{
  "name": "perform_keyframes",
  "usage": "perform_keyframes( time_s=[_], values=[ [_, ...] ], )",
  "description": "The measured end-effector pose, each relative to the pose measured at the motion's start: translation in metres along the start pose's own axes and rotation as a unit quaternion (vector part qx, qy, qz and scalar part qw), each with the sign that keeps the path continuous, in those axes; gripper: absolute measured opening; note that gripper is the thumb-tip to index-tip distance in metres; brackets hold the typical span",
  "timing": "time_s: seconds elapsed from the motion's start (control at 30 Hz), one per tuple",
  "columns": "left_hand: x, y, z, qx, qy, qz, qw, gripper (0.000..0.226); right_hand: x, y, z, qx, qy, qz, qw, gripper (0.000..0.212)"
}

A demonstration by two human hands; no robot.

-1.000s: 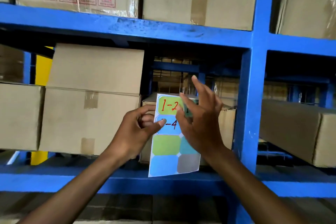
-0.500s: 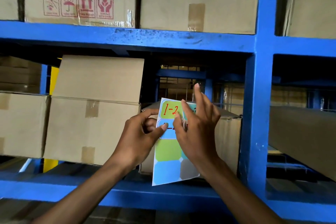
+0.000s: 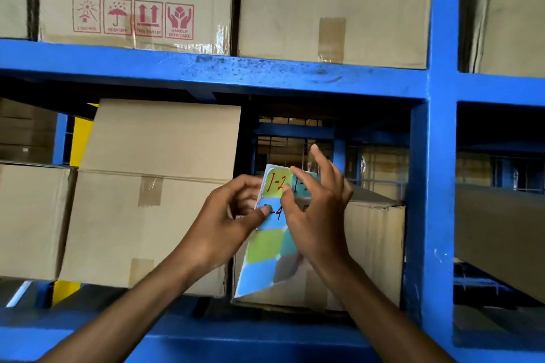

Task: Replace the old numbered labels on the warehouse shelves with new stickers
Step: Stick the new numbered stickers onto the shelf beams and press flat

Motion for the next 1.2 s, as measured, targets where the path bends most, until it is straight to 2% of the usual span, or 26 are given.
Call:
perform_keyframes(
  time_s=[0.23, 0.53, 0.7, 0.97, 1.07, 1.2],
  values=[
    [-0.006, -0.007, 0.003, -0.039, 0.0, -0.078, 0.996, 0.046, -0.011, 0.007, 0.005, 0.012, 0.005, 0.0, 1.0, 0.038],
    [-0.006, -0.019, 0.001, -0.019, 0.006, -0.082, 0.996, 0.039, -0.028, 0.01, 0.008, 0.025, -0.012, -0.016, 0.999, 0.026],
    [0.0, -0.027, 0.002, -0.004, 0.006, -0.032, 0.999, 0.035, -0.027, 0.009, 0.018, 0.01, 0.017, 0.02, 1.0, 0.013],
    [0.006, -0.043, 0.011, 0.048, 0.006, 0.094, 0.994, 0.029, -0.046, 0.002, 0.043, -0.111, 0.022, 0.026, 0.993, 0.01],
    [0.011, -0.049, 0.022, 0.06, 0.011, 0.109, 0.992, 0.032, -0.057, -0.004, 0.053, -0.138, 0.012, 0.035, 0.99, 0.014],
    [0.031, -0.058, 0.043, 0.075, 0.047, 0.147, 0.985, 0.042, -0.064, -0.02, 0.072, -0.15, 0.009, 0.057, 0.987, 0.006]
  ],
)
Point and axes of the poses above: each hand's wrist, its own z-axis towards the middle knuckle, its own y-axis out of the palm, x = y × z, the point moved 7 cm from there along z, towards the middle knuckle, and after that the axes turned 15 degrees about -x, right-handed, at the moved point
